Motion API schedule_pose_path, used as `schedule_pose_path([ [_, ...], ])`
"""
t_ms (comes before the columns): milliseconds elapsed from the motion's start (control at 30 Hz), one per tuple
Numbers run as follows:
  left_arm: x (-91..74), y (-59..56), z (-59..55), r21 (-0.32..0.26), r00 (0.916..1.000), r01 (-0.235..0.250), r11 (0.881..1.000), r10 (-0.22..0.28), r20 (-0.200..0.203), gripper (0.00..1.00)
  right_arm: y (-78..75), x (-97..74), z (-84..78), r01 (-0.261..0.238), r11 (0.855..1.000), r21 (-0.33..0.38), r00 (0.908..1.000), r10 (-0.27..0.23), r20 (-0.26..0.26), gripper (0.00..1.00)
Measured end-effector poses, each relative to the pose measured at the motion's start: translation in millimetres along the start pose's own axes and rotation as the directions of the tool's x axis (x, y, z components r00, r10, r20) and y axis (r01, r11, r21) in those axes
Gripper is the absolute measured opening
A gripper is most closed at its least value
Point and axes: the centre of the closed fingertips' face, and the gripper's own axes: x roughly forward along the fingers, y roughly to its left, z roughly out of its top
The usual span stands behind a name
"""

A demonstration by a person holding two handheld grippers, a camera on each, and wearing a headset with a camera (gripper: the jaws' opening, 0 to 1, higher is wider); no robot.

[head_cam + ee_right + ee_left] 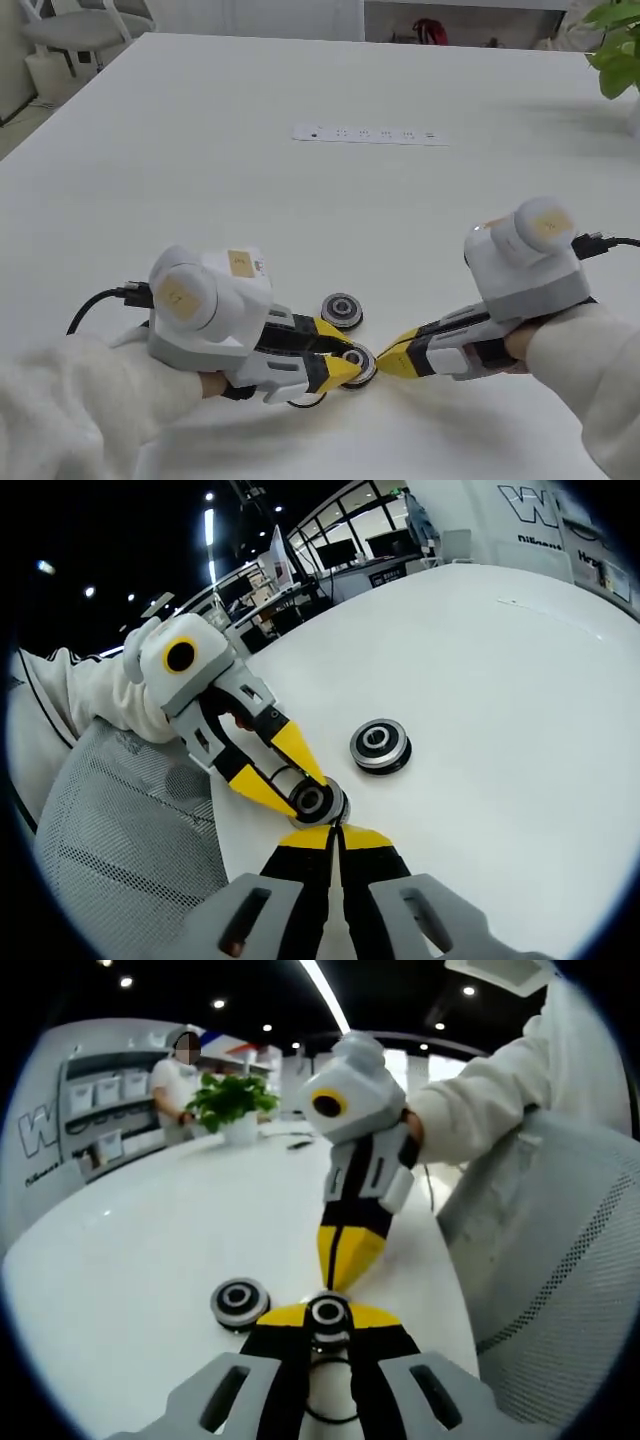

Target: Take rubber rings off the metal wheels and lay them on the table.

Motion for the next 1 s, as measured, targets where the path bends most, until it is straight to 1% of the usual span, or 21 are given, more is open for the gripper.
schedule_pose_path([
  [100,0.1,0.3,-0.1,0.001,1.0,0.0,1.0,0.0,0.0,0.14,2.6,-1.1,-0.2,-0.026,0.997,0.077,0.9995,0.024,0.022,0.0],
  [167,0.1,0.5,-0.1,0.001,1.0,0.0,1.0,0.0,0.0,0.14,1.0,-2.5,-1.1,-0.032,0.994,0.107,0.9992,0.029,0.03,0.0],
  [200,0.1,0.5,-0.1,0.001,1.0,0.0,1.0,0.0,0.0,0.14,1.8,-2.1,-0.6,-0.04,0.99,0.136,0.9987,0.035,0.036,0.0],
  [267,0.2,0.6,-0.2,0.001,1.0,0.0,1.0,0.0,0.0,0.14,2.5,-2.6,0.9,-0.053,0.984,0.17,0.9976,0.045,0.052,0.0],
  [333,0.3,0.8,-0.1,0.001,1.0,0.0,1.0,0.0,0.0,0.14,3.5,-4.1,3.8,-0.069,0.979,0.192,0.9956,0.056,0.076,0.0],
  [367,0.3,0.8,-0.1,0.002,1.0,0.0,1.0,0.0,0.0,0.14,4.3,-4.8,4.0,-0.076,0.976,0.204,0.9949,0.061,0.08,0.0],
  [500,0.4,0.8,-0.1,0.001,1.0,0.0,1.0,0.0,0.0,0.14,6.0,-3.2,4.7,-0.081,0.973,0.217,0.9944,0.064,0.084,0.0],
  [1000,0.1,0.3,-0.3,-0.002,1.0,0.001,1.0,-0.001,0.007,0.14,8.4,-2.0,8.2,-0.079,0.978,0.195,0.9948,0.065,0.079,0.0],
])
